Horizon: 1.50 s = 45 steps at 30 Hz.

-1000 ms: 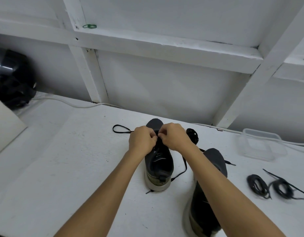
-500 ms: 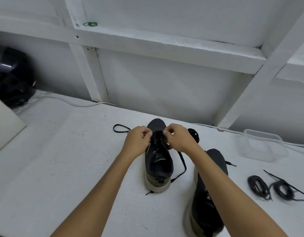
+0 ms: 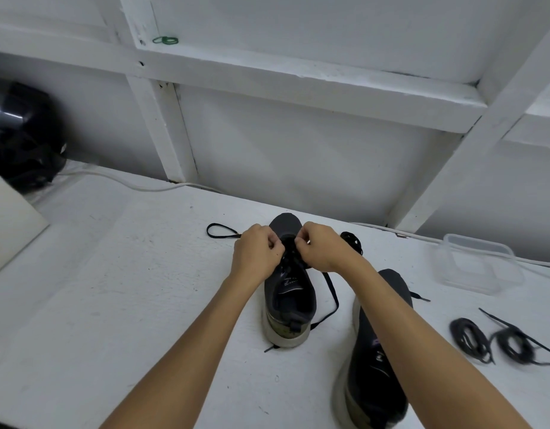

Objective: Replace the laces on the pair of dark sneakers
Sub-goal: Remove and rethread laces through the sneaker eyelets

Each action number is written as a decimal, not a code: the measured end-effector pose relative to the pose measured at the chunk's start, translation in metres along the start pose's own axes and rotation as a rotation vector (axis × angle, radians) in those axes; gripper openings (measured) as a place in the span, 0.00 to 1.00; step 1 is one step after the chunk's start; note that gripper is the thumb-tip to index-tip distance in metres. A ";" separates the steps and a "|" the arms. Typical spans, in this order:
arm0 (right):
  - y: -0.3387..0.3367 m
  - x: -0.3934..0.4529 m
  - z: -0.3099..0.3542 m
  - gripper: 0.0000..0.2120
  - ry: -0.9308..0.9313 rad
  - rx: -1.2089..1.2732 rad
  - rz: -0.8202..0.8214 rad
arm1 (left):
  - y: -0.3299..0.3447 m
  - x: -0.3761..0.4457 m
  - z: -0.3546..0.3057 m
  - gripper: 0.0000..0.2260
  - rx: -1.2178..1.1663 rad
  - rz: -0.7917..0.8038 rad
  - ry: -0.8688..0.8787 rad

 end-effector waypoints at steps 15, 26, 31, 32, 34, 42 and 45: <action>-0.005 -0.010 -0.008 0.02 -0.074 0.138 -0.038 | -0.010 -0.006 0.009 0.03 -0.264 0.089 -0.003; -0.006 -0.008 -0.002 0.06 -0.050 0.004 -0.016 | -0.005 -0.010 0.008 0.03 -0.141 0.054 0.018; -0.012 -0.011 0.003 0.07 -0.106 0.037 -0.018 | -0.005 -0.008 0.007 0.03 -0.171 0.050 0.025; -0.011 -0.010 0.005 0.05 -0.106 0.019 -0.011 | -0.005 -0.008 0.007 0.03 -0.168 0.051 0.024; -0.010 -0.007 0.008 0.04 -0.088 -0.027 0.006 | -0.005 -0.008 0.008 0.03 -0.159 0.056 0.025; -0.010 -0.010 0.008 0.08 -0.088 -0.073 0.000 | -0.005 -0.009 0.010 0.03 -0.177 0.039 0.018; -0.010 -0.009 0.009 0.07 -0.095 -0.047 0.009 | -0.005 -0.008 0.010 0.03 -0.186 0.043 0.018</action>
Point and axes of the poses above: each hand's wrist, its own x-axis towards the middle knuckle, its own y-axis out of the palm, z = x × y, the point moved 4 cm from there along x, towards the middle knuckle, and after that the axes turned 9 degrees about -x, right-handed, at the moved point
